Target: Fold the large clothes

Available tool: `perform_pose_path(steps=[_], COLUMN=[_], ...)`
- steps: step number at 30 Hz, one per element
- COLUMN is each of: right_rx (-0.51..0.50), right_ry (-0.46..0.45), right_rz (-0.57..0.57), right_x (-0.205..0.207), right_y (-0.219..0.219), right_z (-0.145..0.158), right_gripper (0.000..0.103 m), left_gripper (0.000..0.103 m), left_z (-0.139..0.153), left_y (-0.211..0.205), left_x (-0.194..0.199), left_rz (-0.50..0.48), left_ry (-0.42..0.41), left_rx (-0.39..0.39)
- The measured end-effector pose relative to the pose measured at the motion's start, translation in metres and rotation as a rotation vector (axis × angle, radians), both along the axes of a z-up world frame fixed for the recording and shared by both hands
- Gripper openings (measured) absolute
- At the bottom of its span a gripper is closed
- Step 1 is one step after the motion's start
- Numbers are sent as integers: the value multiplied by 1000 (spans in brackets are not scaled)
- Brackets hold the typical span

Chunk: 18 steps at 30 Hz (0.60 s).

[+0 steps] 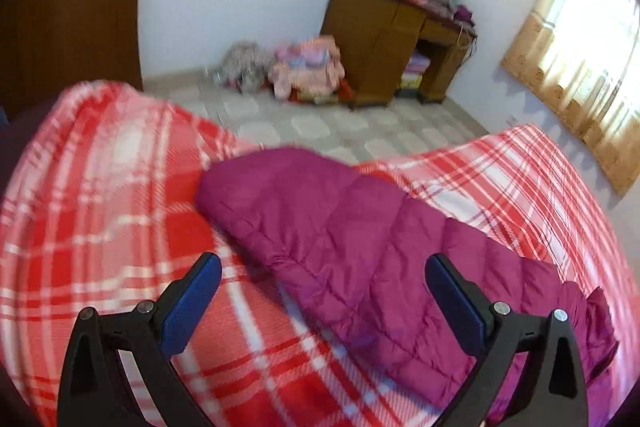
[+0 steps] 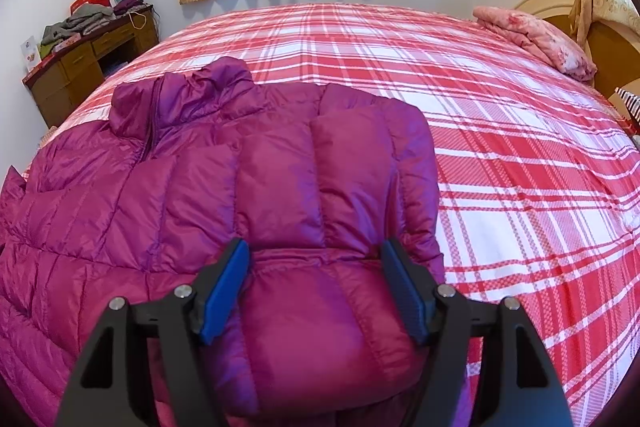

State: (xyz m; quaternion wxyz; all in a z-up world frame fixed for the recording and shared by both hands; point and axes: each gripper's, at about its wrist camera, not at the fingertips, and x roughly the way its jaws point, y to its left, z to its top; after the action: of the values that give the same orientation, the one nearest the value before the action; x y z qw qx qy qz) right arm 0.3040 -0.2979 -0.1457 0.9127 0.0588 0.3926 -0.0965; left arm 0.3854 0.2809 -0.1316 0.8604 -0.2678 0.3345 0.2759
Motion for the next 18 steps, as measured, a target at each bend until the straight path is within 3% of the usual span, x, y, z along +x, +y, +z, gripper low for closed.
perform_pose_path(steps=[2, 3, 5, 6, 7, 8, 11, 14, 18], right_rx=[-2, -3, -4, -4, -4, -5, -2, 7, 22], right_ry=[0, 1, 0, 0, 0, 0, -1, -6, -14], right_rz=[0, 0, -1, -1, -1, -1, -1, -1, -3], right_x=[0, 0, 0, 0, 0, 0, 0, 0, 0], right_y=[0, 0, 1, 1, 1, 1, 1, 0, -3], right_z=[0, -1, -1, -1, -1, -1, -1, -1, -2], right_gripper=[72, 72, 72, 72, 72, 72, 72, 72, 72], left_gripper=[99, 93, 60, 57, 49, 29, 6, 5, 4], left_z=[-11, -15, -22, -30, -28, -27, -28, -10, 41], left_y=[3, 3, -3, -1, -2, -2, -3, -13, -57], left_x=[9, 12, 16, 16, 11, 7, 10, 11, 15], left_rz=[-9, -13, -26, -26, -17, -20, -66, -83, -208], left_ry=[13, 4, 9, 9, -16, -36, -60, -93, -196], left_rx=[-27, -39, -72, -107, -92, -77, -85, -20, 121])
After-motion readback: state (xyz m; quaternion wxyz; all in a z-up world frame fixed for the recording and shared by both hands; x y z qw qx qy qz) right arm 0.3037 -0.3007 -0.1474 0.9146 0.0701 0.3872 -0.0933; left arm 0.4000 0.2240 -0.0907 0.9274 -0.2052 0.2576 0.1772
